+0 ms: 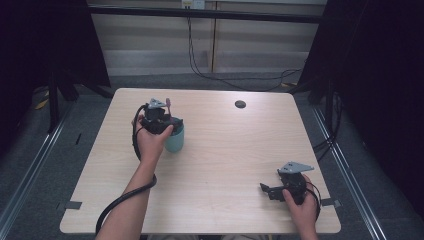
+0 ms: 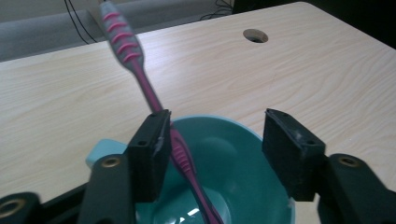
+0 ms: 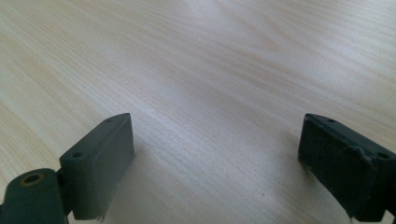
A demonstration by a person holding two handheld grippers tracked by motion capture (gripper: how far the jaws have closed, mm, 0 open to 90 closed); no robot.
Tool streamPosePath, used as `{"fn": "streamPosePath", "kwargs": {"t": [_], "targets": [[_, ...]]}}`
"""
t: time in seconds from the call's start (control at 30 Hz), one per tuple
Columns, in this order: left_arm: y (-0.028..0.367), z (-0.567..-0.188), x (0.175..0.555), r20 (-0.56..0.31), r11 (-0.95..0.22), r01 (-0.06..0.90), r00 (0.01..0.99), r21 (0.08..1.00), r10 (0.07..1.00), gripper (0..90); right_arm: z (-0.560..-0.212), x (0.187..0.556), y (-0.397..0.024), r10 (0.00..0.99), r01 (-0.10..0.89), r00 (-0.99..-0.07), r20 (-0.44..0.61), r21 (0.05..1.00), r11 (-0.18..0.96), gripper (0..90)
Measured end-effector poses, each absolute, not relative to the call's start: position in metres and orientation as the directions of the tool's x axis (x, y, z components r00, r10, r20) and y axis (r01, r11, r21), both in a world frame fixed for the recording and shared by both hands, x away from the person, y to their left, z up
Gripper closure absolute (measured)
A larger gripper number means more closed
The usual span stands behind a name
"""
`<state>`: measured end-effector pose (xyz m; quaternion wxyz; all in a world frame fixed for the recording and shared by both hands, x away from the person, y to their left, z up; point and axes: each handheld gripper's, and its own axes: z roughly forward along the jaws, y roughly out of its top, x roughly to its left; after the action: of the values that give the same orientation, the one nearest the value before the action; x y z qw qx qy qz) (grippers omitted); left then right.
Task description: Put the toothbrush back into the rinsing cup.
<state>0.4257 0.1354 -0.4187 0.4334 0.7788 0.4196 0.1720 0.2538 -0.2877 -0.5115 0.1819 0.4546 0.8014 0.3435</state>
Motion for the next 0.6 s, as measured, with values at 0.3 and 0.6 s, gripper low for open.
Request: {"fn": "streamPosePath", "kwargs": {"t": [0.3, 0.6], "targets": [[0.138, -0.414, 0.420, -0.073, -0.290, 0.497, 0.590, 0.818, 0.804, 26.7, -0.512, 0.254, -0.288, 0.853, 0.603, -0.521, 0.020, 0.716, 0.351, 10.2], [0.143, -0.408, 0.414, -0.084, -0.276, 0.493, 0.590, 0.825, 0.803, 22.3, -0.512, 0.254, -0.288, 0.854, 0.604, -0.521, 0.021, 0.716, 0.351, 10.2]]}}
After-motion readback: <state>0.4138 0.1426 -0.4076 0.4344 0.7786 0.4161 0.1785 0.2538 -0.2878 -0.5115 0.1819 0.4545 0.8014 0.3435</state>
